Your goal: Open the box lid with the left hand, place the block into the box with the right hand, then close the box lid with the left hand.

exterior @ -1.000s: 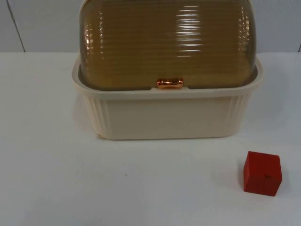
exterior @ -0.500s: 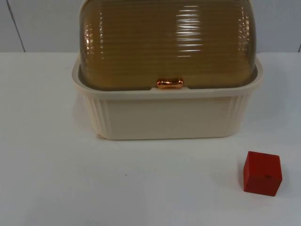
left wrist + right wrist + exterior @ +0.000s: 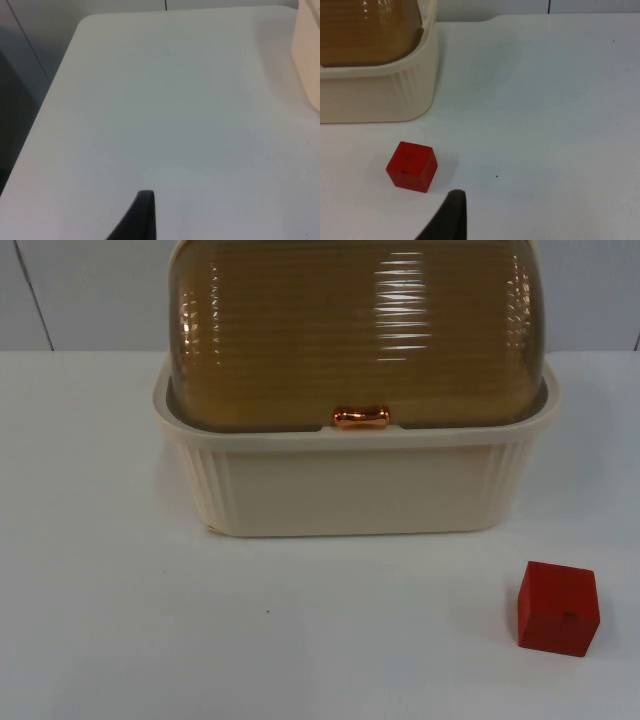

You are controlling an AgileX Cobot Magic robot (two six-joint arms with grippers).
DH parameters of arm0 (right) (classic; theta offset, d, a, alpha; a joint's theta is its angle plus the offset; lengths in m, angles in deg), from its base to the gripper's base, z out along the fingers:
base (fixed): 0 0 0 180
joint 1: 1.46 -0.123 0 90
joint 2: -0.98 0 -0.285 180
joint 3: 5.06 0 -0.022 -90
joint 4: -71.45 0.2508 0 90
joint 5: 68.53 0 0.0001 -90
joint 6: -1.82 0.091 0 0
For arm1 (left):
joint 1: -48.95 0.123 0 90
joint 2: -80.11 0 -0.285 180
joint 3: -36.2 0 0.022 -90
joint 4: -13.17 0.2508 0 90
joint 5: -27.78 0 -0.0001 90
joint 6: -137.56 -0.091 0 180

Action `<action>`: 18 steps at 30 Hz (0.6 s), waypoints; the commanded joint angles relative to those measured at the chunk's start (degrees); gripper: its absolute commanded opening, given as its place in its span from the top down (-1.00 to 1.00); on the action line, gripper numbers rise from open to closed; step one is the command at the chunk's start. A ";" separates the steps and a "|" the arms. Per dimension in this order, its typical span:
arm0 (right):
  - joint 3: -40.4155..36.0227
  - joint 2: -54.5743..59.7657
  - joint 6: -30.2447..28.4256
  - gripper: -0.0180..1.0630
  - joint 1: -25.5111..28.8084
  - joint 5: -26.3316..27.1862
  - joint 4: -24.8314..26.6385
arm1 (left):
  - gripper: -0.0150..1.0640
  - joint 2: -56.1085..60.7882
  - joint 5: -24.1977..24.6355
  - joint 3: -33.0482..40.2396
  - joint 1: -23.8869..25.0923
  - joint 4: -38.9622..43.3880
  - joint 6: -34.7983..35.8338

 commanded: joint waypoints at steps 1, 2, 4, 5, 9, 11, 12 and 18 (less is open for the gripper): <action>-0.19 -0.21 0.21 -0.98 -0.27 0.69 -0.47 | -0.96 0.26 -0.27 0.12 -0.11 -0.31 0.59; 0.06 -0.21 0.46 -0.98 -0.27 1.14 -0.47 | -0.96 0.26 -0.61 -0.17 -0.11 -0.56 0.75; 2.09 -0.21 1.13 -0.98 -0.27 1.77 -0.47 | -0.96 0.26 -0.73 -2.10 -0.11 -0.44 1.69; 3.52 0.43 1.13 -0.98 -0.27 1.77 -0.47 | -0.96 0.26 -0.81 -3.73 -0.11 -0.24 1.83; 8.27 5.61 1.13 -0.98 -0.27 2.26 -2.34 | -0.96 -2.82 -2.12 -8.04 -0.11 2.51 1.83; 11.55 8.98 1.57 -0.98 -0.27 4.43 -3.06 | -0.96 -5.61 -5.87 -10.87 -0.11 3.92 1.83; 13.39 10.87 1.55 -0.98 -0.27 5.67 -3.71 | -0.96 -7.30 -8.14 -12.12 -0.11 4.34 2.70; 20.18 19.33 1.60 -0.98 -0.27 11.46 -8.44 | -0.96 -15.17 -17.38 -15.89 -0.11 3.49 5.25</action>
